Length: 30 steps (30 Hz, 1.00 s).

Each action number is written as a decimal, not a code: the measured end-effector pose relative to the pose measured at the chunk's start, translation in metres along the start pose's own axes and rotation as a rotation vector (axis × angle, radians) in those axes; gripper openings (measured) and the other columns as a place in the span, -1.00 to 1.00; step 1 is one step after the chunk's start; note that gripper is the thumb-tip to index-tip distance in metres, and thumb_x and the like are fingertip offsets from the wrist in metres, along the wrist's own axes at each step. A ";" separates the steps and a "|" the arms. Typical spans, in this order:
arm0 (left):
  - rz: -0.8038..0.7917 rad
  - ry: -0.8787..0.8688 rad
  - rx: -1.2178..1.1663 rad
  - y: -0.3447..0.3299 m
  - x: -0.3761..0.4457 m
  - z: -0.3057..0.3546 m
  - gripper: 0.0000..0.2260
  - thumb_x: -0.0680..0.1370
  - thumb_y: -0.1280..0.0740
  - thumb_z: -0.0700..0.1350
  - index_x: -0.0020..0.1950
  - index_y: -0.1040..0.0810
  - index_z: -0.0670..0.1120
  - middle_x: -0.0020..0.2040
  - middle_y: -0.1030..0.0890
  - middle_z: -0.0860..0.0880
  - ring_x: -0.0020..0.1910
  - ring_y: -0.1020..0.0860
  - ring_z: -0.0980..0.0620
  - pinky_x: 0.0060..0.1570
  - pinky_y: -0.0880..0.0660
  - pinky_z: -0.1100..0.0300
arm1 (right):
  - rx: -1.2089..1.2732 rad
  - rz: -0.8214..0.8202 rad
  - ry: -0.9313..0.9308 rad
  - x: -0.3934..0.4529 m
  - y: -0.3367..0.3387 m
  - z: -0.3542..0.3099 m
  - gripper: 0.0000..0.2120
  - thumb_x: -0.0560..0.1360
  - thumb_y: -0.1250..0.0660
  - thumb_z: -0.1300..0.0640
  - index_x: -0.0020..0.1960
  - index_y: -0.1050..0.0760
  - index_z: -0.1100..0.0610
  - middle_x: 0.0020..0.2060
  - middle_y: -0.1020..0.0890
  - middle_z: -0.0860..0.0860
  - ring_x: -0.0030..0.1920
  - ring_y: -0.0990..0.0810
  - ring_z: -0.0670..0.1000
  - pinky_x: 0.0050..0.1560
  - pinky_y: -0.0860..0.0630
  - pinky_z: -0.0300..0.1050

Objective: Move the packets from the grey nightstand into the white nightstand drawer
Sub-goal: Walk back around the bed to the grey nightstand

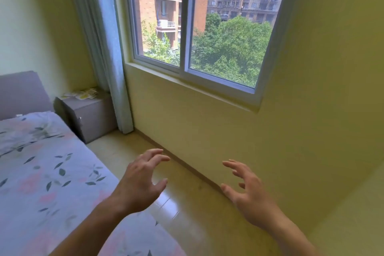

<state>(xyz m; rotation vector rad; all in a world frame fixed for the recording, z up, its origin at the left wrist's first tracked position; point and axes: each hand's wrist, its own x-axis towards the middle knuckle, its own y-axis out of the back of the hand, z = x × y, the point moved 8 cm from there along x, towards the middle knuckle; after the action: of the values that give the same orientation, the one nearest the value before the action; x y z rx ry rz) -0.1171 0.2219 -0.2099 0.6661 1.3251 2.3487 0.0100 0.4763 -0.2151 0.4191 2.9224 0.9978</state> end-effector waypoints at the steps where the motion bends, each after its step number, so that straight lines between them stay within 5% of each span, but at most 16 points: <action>1: -0.009 -0.021 0.003 -0.008 0.021 0.010 -0.52 0.51 -0.42 0.10 0.42 -0.43 0.20 0.48 -0.30 0.24 0.46 -0.29 0.17 0.43 -0.24 0.16 | 0.002 0.013 -0.009 0.015 0.011 0.011 -0.49 0.54 -0.45 -0.01 0.42 -0.38 -0.29 0.43 -0.35 -0.37 0.40 -0.39 -0.23 0.42 -0.43 -0.08; 7: -0.027 -0.023 0.043 -0.061 0.135 0.036 -0.48 0.51 -0.40 0.12 0.46 -0.40 0.18 0.49 -0.29 0.22 0.46 -0.30 0.14 0.45 -0.26 0.10 | -0.015 -0.025 0.021 0.123 0.055 0.068 -0.47 0.54 -0.45 0.00 0.44 -0.37 -0.26 0.45 -0.36 -0.31 0.37 -0.41 -0.22 0.40 -0.44 -0.10; 15: -0.006 0.212 0.054 -0.092 0.226 0.015 -0.42 0.53 -0.36 0.18 0.53 -0.27 0.24 0.61 -0.10 0.21 0.57 -0.13 0.15 0.53 -0.15 0.14 | -0.067 -0.200 0.132 0.287 0.079 0.097 -0.47 0.54 -0.45 -0.03 0.44 -0.36 -0.27 0.45 -0.33 -0.36 0.43 -0.34 -0.25 0.51 -0.35 -0.01; 30: 0.280 0.704 0.078 -0.008 0.268 -0.204 -0.44 0.54 -0.39 0.13 0.52 -0.30 0.24 0.60 -0.12 0.24 0.57 -0.12 0.16 0.53 -0.13 0.17 | -0.123 -0.571 0.532 0.540 -0.114 -0.047 -0.42 0.53 -0.44 -0.04 0.48 -0.33 -0.28 0.48 -0.27 -0.40 0.46 -0.31 -0.28 0.52 -0.33 -0.08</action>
<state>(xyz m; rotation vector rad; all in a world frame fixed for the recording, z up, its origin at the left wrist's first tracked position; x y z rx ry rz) -0.4515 0.2237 -0.2489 0.0144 1.6884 2.9211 -0.5435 0.5027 -0.2127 -0.7579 3.0532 1.3175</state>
